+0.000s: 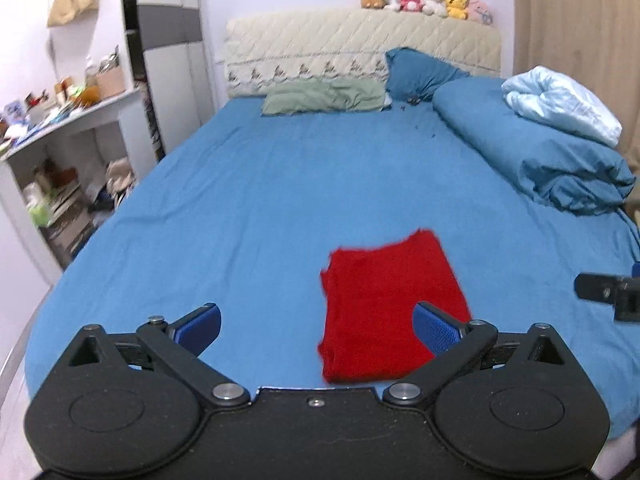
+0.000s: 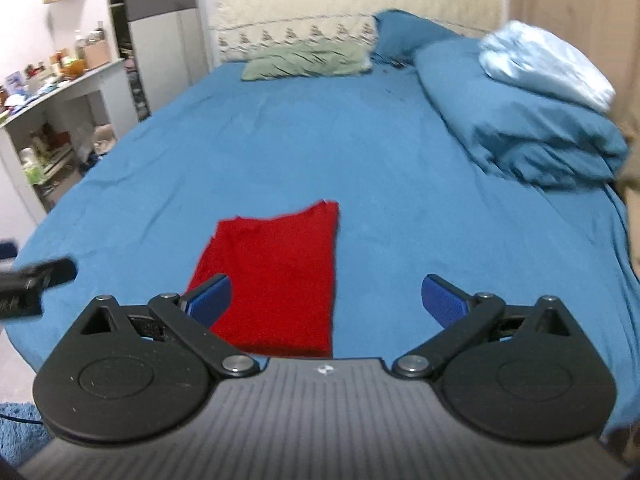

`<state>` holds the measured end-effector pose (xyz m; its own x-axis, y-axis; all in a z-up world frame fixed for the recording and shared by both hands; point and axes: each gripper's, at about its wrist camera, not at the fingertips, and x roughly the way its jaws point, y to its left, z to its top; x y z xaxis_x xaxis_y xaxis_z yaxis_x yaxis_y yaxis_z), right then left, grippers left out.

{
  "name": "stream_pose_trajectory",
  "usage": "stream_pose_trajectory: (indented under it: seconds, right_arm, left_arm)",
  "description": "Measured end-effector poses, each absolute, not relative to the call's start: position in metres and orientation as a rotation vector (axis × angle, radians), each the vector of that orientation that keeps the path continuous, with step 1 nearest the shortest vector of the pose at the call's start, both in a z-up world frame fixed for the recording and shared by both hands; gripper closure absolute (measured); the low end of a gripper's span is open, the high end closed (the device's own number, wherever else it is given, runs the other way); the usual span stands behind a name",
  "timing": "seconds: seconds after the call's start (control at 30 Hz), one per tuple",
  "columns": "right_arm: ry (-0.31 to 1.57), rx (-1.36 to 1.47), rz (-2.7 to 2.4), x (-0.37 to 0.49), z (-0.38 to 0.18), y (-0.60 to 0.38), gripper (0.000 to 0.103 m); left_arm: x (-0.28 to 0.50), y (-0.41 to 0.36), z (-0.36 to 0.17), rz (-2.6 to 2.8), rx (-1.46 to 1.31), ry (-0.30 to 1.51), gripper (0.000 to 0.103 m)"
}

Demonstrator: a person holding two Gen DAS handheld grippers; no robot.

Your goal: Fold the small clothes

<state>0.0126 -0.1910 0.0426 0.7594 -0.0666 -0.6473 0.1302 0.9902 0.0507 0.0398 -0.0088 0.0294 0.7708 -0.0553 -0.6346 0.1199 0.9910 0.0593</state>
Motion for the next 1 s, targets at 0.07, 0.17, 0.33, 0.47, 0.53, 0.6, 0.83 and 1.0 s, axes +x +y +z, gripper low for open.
stream_pose_trajectory:
  seconds: [0.07, 0.17, 0.33, 0.47, 0.53, 0.6, 0.83, 1.0]
  right_arm:
    - [0.725, 0.111, -0.114, 0.001, 0.036, -0.189, 0.0]
    - [0.757, 0.099, -0.133, -0.016, 0.023, -0.183, 0.0]
    - [0.791, 0.099, -0.114, -0.031, 0.002, -0.178, 0.0]
    - [0.784, 0.075, -0.109, -0.038, 0.001, -0.174, 0.0]
    - [0.78, 0.07, -0.109, -0.039, 0.002, -0.174, 0.0]
    - [0.776, 0.07, -0.114, -0.041, 0.003, -0.175, 0.0]
    - [0.769, 0.063, -0.122, -0.049, 0.006, -0.176, 0.0]
    - [0.768, 0.066, -0.123, -0.05, 0.007, -0.177, 0.0]
  left_arm:
    - [0.027, -0.004, 0.022, -0.09, 0.091, 0.707, 0.0]
    - [0.014, 0.001, 0.009, -0.077, 0.092, 0.744, 0.0]
    - [-0.001, 0.003, 0.004, -0.075, 0.094, 0.749, 0.0]
    - [-0.008, 0.004, 0.008, -0.085, 0.075, 0.73, 0.0]
    - [-0.01, 0.004, 0.009, -0.089, 0.061, 0.725, 0.0]
    - [-0.012, 0.001, 0.01, -0.091, 0.061, 0.723, 0.0]
    - [-0.015, -0.005, 0.011, -0.105, 0.065, 0.712, 0.0]
    - [-0.016, -0.007, 0.01, -0.107, 0.067, 0.708, 0.0]
